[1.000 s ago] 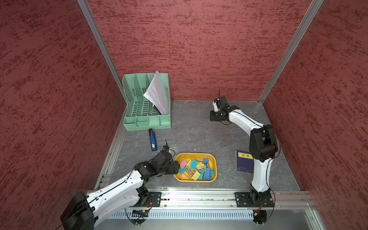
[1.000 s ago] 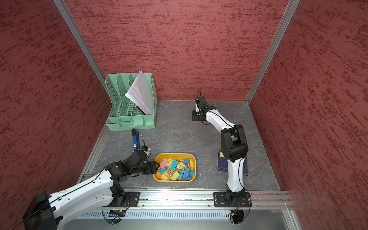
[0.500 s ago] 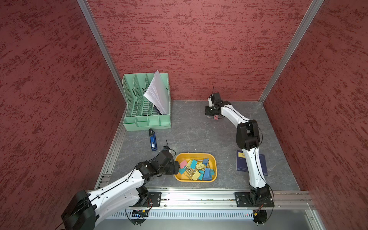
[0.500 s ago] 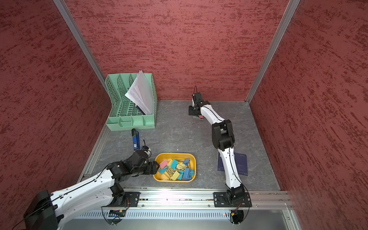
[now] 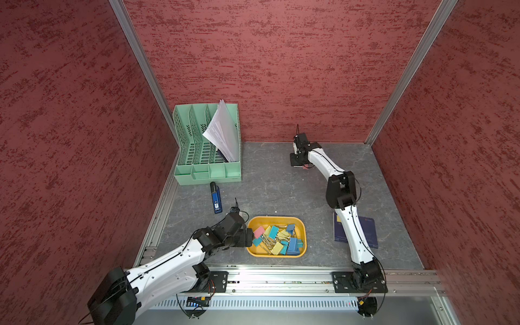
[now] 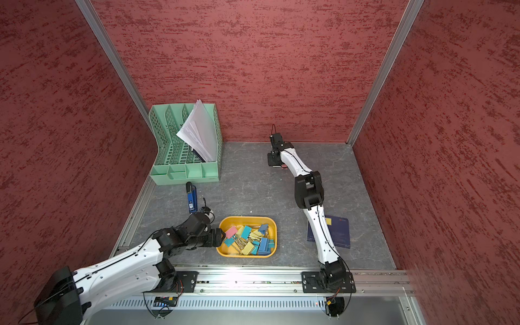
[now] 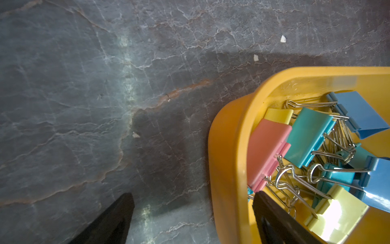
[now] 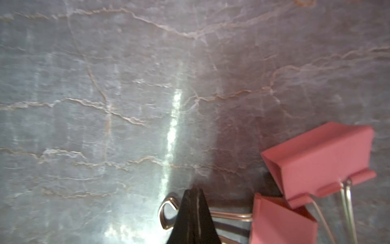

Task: Put the binder clips in the storage box
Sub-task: Pick up the binder clip at the center of the board.

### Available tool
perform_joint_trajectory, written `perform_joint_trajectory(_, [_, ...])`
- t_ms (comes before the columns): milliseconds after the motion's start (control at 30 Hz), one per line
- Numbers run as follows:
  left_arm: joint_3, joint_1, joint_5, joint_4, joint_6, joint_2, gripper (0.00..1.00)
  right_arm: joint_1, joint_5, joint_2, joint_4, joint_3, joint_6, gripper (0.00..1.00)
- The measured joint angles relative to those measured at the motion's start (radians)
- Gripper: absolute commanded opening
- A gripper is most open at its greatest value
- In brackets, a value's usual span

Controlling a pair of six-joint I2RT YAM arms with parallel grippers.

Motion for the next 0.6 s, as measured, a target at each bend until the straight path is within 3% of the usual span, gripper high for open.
perform_joint_trajectory(300, [0.0, 0.0, 0.0, 0.0, 0.0, 0.0, 0.93, 0.0, 0.028, -0.004, -0.002, -0.011, -0.046, 0.0])
perform_joint_trajectory(600, [0.0, 0.0, 0.0, 0.0, 0.0, 0.0, 0.93, 0.005, 0.025, -0.232, 0.075, -0.406, -0.042, 0.0])
